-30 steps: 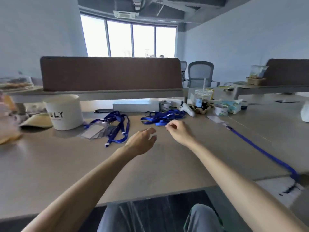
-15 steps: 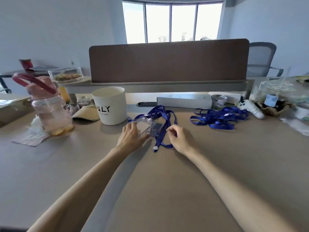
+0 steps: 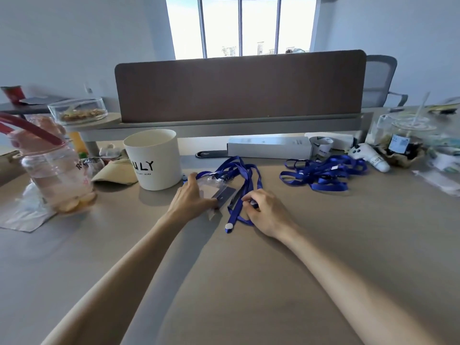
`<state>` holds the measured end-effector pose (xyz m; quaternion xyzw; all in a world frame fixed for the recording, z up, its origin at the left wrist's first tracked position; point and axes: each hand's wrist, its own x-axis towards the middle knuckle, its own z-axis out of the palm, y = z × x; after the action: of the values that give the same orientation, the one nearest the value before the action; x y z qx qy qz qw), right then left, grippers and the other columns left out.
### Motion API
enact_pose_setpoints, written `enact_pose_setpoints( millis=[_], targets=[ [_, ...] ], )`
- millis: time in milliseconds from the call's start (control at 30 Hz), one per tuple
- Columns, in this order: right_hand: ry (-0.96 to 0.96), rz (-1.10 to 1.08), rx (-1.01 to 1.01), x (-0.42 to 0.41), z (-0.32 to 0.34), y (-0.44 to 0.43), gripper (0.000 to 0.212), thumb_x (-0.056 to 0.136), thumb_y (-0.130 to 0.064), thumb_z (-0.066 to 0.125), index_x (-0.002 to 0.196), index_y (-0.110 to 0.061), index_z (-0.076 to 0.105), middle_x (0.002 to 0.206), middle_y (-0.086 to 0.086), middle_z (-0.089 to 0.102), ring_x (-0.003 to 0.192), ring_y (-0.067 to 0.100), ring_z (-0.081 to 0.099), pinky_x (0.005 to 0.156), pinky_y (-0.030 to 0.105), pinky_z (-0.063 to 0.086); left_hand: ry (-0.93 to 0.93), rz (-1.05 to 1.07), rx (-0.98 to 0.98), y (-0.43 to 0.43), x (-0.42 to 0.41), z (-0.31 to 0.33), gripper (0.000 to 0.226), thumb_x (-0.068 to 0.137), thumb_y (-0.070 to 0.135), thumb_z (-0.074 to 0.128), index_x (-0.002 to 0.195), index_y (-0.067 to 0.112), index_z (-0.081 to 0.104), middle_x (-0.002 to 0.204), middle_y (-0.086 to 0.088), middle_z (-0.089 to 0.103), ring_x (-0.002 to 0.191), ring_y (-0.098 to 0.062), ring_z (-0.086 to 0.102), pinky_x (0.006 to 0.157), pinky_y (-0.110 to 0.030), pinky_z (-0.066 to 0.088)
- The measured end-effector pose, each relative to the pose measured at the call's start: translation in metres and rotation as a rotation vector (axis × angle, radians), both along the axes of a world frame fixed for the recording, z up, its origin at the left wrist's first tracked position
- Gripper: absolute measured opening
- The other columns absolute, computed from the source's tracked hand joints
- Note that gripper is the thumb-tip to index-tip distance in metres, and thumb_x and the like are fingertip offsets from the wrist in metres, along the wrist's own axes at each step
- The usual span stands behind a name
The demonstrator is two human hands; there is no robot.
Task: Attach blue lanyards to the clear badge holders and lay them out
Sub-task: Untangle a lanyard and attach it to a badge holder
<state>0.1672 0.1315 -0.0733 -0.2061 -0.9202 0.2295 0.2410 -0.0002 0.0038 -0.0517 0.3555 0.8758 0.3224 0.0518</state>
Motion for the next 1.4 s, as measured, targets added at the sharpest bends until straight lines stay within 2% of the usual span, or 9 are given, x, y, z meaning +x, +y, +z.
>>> enact_pose_setpoints(
  millis=[233, 400, 533, 667, 800, 900, 1033, 1200, 1400],
  targets=[
    [0.053, 0.017, -0.031, -0.001, -0.001, 0.001, 0.02, 0.097, -0.023, 0.053, 0.11, -0.015, 0.067, 0.109, 0.0, 0.064, 0.099, 0.015, 0.056, 0.087, 0.029, 0.048, 0.001, -0.034, 0.186, -0.026, 0.007, -0.01, 0.087, 0.057, 0.064, 0.062, 0.13, 0.028, 0.033, 0.132, -0.005, 0.05, 0.114, -0.026, 0.049, 0.097, -0.049, 0.045],
    [0.186, -0.009, -0.142, 0.0, 0.0, 0.002, 0.018, 0.095, -0.017, 0.057, 0.109, -0.015, 0.068, 0.099, -0.003, 0.063, 0.091, 0.012, 0.054, 0.072, 0.01, 0.038, 0.1, -0.223, 0.271, -0.039, 0.008, -0.01, 0.092, 0.058, 0.055, 0.063, 0.137, 0.031, 0.021, 0.132, -0.004, 0.042, 0.114, -0.02, 0.04, 0.099, -0.047, 0.043],
    [0.226, 0.098, -0.245, 0.009, 0.005, 0.004, 0.057, 0.086, 0.0, 0.055, 0.137, -0.026, 0.051, 0.133, -0.01, 0.051, 0.126, 0.005, 0.044, 0.106, 0.022, 0.038, 0.15, -0.422, 0.297, -0.043, 0.015, 0.0, 0.099, 0.063, 0.043, 0.067, 0.146, 0.028, 0.015, 0.139, 0.001, 0.038, 0.124, -0.012, 0.037, 0.102, -0.031, 0.035],
    [0.16, 0.281, -0.269, 0.021, 0.017, -0.003, 0.083, 0.082, 0.006, 0.056, 0.15, -0.032, 0.029, 0.145, -0.019, 0.038, 0.136, -0.003, 0.03, 0.102, 0.005, 0.03, 0.328, -0.552, 0.233, -0.046, 0.03, 0.005, 0.102, 0.062, 0.039, 0.063, 0.148, 0.027, 0.008, 0.137, 0.001, 0.039, 0.124, -0.014, 0.04, 0.099, -0.029, 0.038],
    [0.185, 0.275, -0.284, 0.018, 0.017, -0.008, 0.058, 0.086, -0.009, 0.069, 0.138, -0.025, 0.051, 0.111, -0.02, 0.063, 0.114, 0.005, 0.054, 0.097, 0.022, 0.039, 0.387, -0.589, 0.221, -0.042, 0.035, 0.005, 0.099, 0.066, 0.036, 0.065, 0.148, 0.027, 0.009, 0.137, 0.002, 0.04, 0.123, -0.014, 0.042, 0.098, -0.03, 0.04],
    [0.208, 0.269, -0.233, 0.015, 0.018, -0.01, 0.028, 0.089, -0.015, 0.068, 0.118, -0.018, 0.066, 0.083, -0.014, 0.063, 0.085, -0.002, 0.057, 0.081, 0.013, 0.041, 0.379, -0.585, 0.238, -0.042, 0.034, 0.006, 0.094, 0.065, 0.042, 0.062, 0.145, 0.027, 0.015, 0.135, 0.003, 0.041, 0.122, -0.013, 0.043, 0.096, -0.031, 0.042],
    [0.172, 0.291, -0.214, -0.002, 0.02, -0.007, 0.053, 0.088, -0.014, 0.071, 0.137, -0.018, 0.052, 0.096, -0.005, 0.064, 0.088, -0.001, 0.058, 0.082, 0.014, 0.049, 0.376, -0.568, 0.238, -0.043, 0.033, 0.006, 0.094, 0.064, 0.044, 0.062, 0.145, 0.029, 0.016, 0.136, 0.004, 0.04, 0.121, -0.012, 0.042, 0.095, -0.028, 0.041],
    [0.108, 0.301, -0.093, -0.017, 0.014, -0.002, 0.02, 0.087, -0.02, 0.069, 0.105, -0.01, 0.072, 0.09, -0.008, 0.062, 0.088, 0.005, 0.045, 0.082, 0.015, 0.04, 0.417, -0.578, 0.243, -0.045, 0.028, 0.006, 0.089, 0.066, 0.038, 0.063, 0.145, 0.023, 0.024, 0.136, 0.003, 0.037, 0.118, -0.011, 0.041, 0.095, -0.027, 0.043],
    [0.104, 0.218, -0.496, -0.01, 0.031, 0.008, 0.012, 0.094, -0.016, 0.062, 0.099, -0.005, 0.063, 0.086, 0.002, 0.071, 0.081, 0.013, 0.065, 0.082, 0.028, 0.051, 0.431, -0.409, 0.09, -0.058, 0.002, 0.001, 0.092, 0.066, 0.041, 0.063, 0.147, 0.022, 0.023, 0.141, -0.001, 0.034, 0.126, -0.022, 0.037, 0.101, -0.038, 0.042]
  ],
)
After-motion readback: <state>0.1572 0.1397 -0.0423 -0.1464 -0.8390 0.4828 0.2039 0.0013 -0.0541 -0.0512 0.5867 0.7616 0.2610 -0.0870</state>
